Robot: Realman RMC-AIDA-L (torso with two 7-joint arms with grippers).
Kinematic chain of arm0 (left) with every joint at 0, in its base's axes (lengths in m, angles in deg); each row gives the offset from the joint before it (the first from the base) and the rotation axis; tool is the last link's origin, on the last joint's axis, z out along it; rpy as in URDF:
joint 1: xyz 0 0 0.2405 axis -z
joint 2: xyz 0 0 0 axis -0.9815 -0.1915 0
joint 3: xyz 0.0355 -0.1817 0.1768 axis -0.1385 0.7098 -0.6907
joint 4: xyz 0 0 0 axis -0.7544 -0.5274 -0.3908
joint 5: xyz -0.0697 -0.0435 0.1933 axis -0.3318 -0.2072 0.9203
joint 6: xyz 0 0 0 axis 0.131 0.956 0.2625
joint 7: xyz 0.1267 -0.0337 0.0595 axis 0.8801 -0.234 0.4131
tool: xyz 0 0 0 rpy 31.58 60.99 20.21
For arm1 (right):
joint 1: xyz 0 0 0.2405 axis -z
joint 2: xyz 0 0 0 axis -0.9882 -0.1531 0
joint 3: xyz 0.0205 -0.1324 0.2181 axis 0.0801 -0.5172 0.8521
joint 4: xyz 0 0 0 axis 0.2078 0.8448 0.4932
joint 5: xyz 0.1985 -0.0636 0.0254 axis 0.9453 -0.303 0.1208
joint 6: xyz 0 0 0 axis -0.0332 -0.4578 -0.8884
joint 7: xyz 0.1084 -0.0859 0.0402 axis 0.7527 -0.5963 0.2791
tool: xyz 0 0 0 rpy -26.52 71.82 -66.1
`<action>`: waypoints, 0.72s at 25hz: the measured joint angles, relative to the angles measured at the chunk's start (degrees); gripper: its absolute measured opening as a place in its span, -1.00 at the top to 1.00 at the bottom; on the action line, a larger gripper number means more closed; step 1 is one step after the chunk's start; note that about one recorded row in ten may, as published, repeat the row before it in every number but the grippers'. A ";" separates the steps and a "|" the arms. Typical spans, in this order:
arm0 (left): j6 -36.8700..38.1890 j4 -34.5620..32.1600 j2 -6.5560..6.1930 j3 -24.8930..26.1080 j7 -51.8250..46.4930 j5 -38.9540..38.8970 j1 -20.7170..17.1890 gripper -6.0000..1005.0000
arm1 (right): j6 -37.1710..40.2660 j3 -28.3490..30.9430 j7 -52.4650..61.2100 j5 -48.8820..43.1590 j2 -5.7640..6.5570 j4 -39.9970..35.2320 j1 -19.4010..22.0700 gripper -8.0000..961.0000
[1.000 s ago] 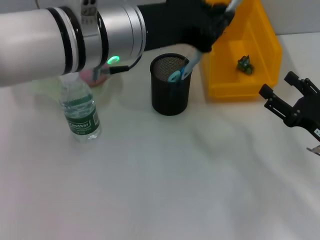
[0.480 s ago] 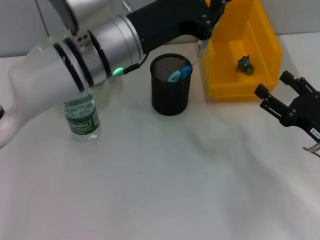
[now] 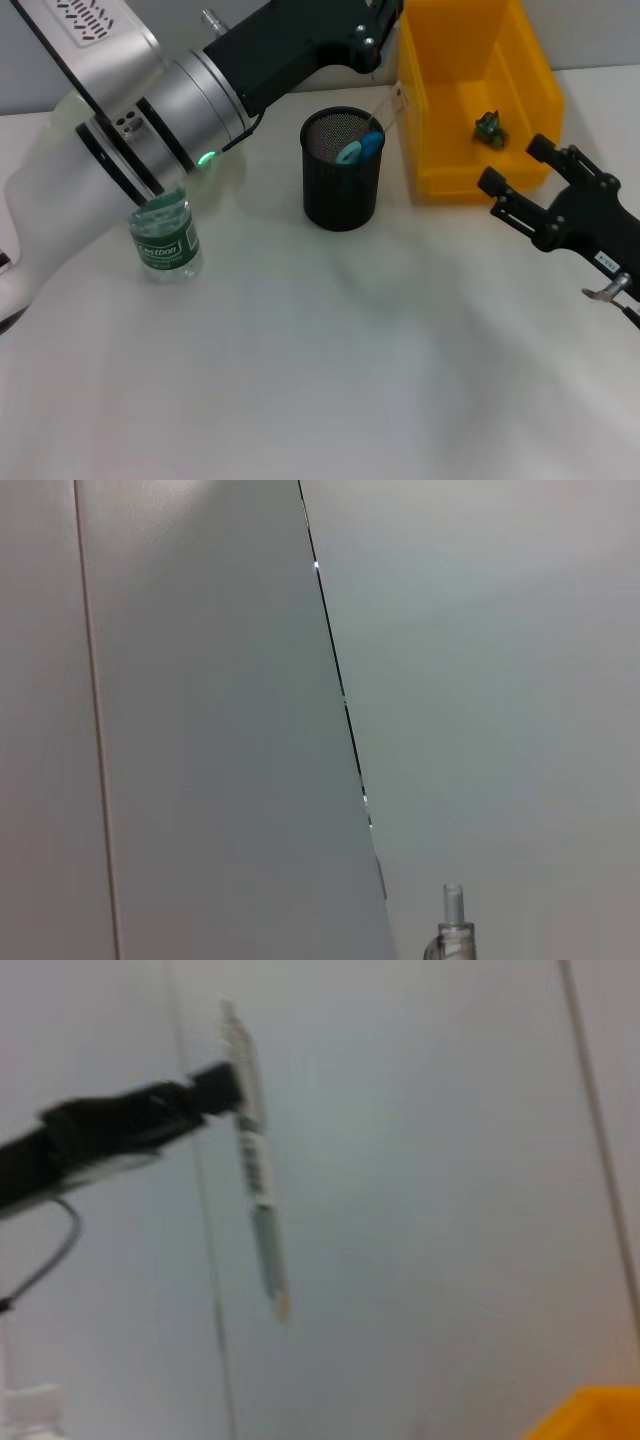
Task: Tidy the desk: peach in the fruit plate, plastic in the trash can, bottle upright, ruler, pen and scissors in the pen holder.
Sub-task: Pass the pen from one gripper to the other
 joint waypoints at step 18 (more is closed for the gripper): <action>-0.22 4.84 0.00 -2.56 0.46 -3.09 -0.72 0.70 | 2.84 -7.05 -9.83 6.95 -0.28 4.83 -8.46 -0.71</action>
